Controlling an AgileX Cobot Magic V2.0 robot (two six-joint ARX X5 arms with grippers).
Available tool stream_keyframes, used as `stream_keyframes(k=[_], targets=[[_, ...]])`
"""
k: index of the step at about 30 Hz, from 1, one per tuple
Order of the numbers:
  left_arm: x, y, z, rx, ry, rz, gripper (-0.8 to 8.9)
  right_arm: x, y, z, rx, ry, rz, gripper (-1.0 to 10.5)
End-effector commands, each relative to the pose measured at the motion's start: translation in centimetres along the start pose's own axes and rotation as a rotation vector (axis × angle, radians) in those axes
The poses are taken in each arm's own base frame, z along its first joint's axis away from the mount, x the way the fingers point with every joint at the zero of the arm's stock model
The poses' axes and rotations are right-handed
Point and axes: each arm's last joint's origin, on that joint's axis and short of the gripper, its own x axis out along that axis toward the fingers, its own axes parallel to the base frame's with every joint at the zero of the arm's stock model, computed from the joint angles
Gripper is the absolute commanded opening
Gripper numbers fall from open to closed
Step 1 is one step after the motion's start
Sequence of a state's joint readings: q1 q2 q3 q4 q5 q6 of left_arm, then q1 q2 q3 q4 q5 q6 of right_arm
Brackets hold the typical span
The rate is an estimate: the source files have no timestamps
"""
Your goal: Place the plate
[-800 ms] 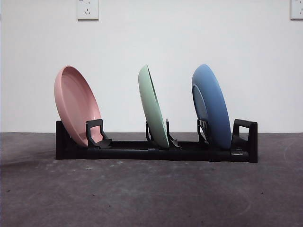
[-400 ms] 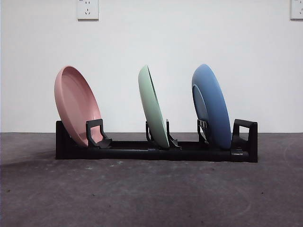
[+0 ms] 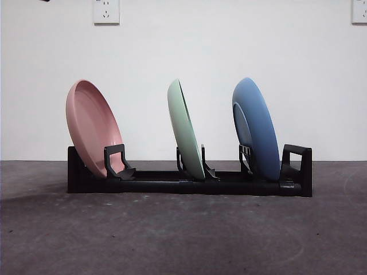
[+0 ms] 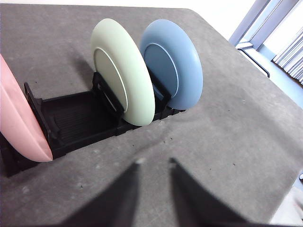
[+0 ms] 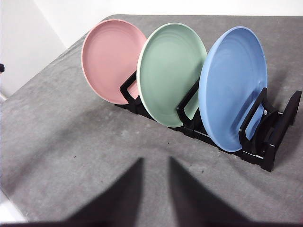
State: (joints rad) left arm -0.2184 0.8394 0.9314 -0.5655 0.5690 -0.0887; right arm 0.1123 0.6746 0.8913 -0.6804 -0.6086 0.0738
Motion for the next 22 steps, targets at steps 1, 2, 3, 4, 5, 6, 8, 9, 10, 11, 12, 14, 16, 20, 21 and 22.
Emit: stream_keyframes(k=[1, 2, 3, 4, 5, 6, 8, 9, 10, 11, 12, 14, 16, 20, 21, 22], targets=[[-0.1, -0.2, 0.6, 0.036, -0.019, -0.008, 3.54, -0.2, 0.2, 0.5, -0.026, -0.015, 0.006, 3.7], [-0.1, -0.2, 0.6, 0.035, -0.019, -0.008, 4.03, -0.2, 0.2, 0.5, -0.026, -0.015, 0.005, 4.1], [-0.1, -0.2, 0.6, 0.035, -0.019, -0.008, 4.45, -0.2, 0.2, 0.5, -0.026, -0.015, 0.006, 4.5], [-0.1, -0.2, 0.6, 0.035, -0.018, -0.009, 4.82, -0.2, 0.2, 0.5, -0.026, -0.015, 0.006, 4.7], [-0.1, -0.2, 0.5, 0.034, -0.016, -0.011, 5.12, -0.2, 0.2, 0.5, -0.026, -0.015, 0.006, 4.9], [-0.1, -0.3, 0.5, 0.033, -0.015, -0.012, 5.30, -0.2, 0.2, 0.5, -0.023, -0.015, 0.006, 4.9], [-0.1, -0.3, 0.5, 0.031, -0.010, -0.016, 5.66, -0.2, 0.2, 0.5, -0.015, -0.015, 0.006, 4.9], [-0.1, -0.4, 0.5, 0.031, -0.009, -0.018, 5.66, -0.2, 0.2, 0.5, -0.007, -0.014, 0.007, 4.9], [0.0, -0.4, 0.5, 0.032, -0.009, -0.019, 5.66, -0.2, 0.3, 0.5, 0.012, -0.014, 0.009, 4.9], [0.0, -0.4, 0.5, 0.030, -0.009, -0.021, 5.66, -0.2, 0.3, 0.5, 0.022, -0.013, 0.012, 4.9], [0.0, -0.5, 0.5, 0.021, -0.008, -0.023, 5.65, -0.1, 0.3, 0.5, 0.027, -0.010, 0.019, 4.9], [-0.1, -0.5, 0.5, 0.002, -0.009, -0.024, 5.63, 0.3, 0.2, 0.6, 0.029, 0.000, 0.032, 4.9], [-0.1, -0.5, 0.5, -0.017, -0.008, -0.025, 5.63, 1.1, 0.0, 0.7, 0.050, 0.020, 0.046, 4.9], [-0.3, -0.6, 0.3, -0.028, 0.006, -0.024, 5.63, 3.6, -1.0, 1.2, 0.140, 0.087, 0.072, 4.9], [-0.4, -0.6, 0.2, -0.031, 0.009, -0.024, 5.62, 4.4, -1.4, 1.3, 0.157, 0.106, 0.073, 4.9], [-0.5, -0.7, 0.1, -0.034, 0.015, -0.023, 5.62, 5.3, -1.8, 1.4, 0.176, 0.130, 0.072, 4.9]])
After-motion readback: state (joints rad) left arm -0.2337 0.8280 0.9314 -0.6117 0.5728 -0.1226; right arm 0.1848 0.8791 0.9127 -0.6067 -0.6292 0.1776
